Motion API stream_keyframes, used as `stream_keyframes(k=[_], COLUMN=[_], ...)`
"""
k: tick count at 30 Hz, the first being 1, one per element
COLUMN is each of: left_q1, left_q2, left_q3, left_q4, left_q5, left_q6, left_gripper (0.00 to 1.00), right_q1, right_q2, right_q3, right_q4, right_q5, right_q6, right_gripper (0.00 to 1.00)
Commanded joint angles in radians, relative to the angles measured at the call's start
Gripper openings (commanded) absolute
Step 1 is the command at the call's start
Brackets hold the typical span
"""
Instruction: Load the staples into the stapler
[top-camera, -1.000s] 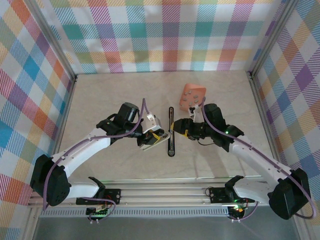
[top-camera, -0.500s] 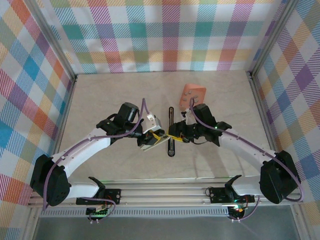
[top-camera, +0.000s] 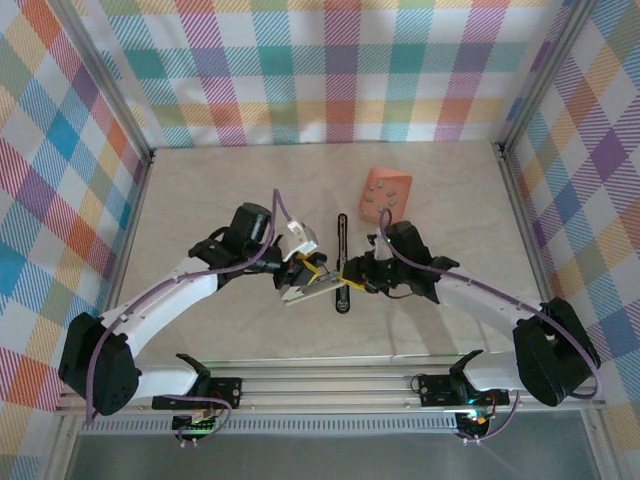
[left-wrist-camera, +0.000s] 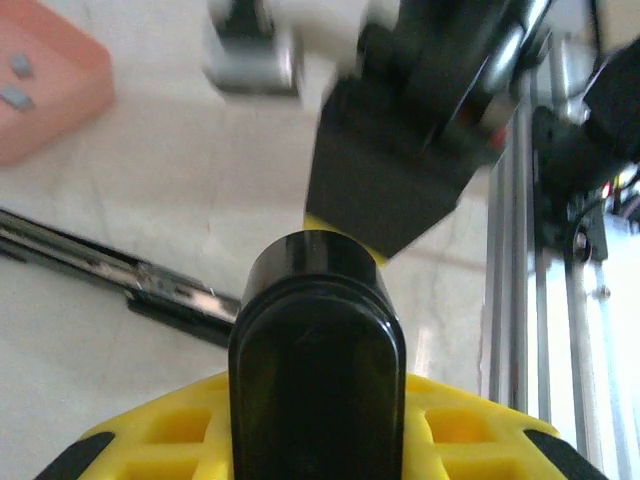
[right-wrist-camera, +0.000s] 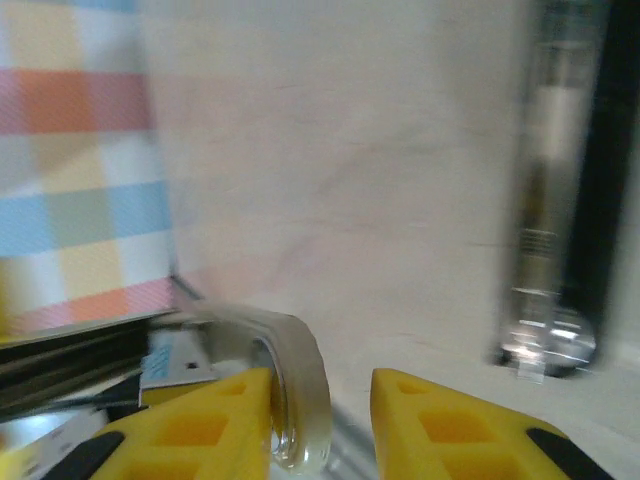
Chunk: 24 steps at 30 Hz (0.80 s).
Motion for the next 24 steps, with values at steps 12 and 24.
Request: stream_keyframes(k=[12,24], left_q1=[0.019,0.019], left_q2=[-0.095,-0.133], left_q3=[0.091,0.094], left_q4=[0.338,0.337], left_q5=[0.04,-0.138], left_q6=[-0.184,-0.177], left_gripper=[0.0,0.0], right_q1=[0.061,0.09], right_q2=[0.115,0.063], right_q3=[0.039,0.076], right_q4=[-0.011,-0.049], right_q5=[0.035,0.087], right_q6=[-0.015,-0.127], right_gripper=[0.37,0.47])
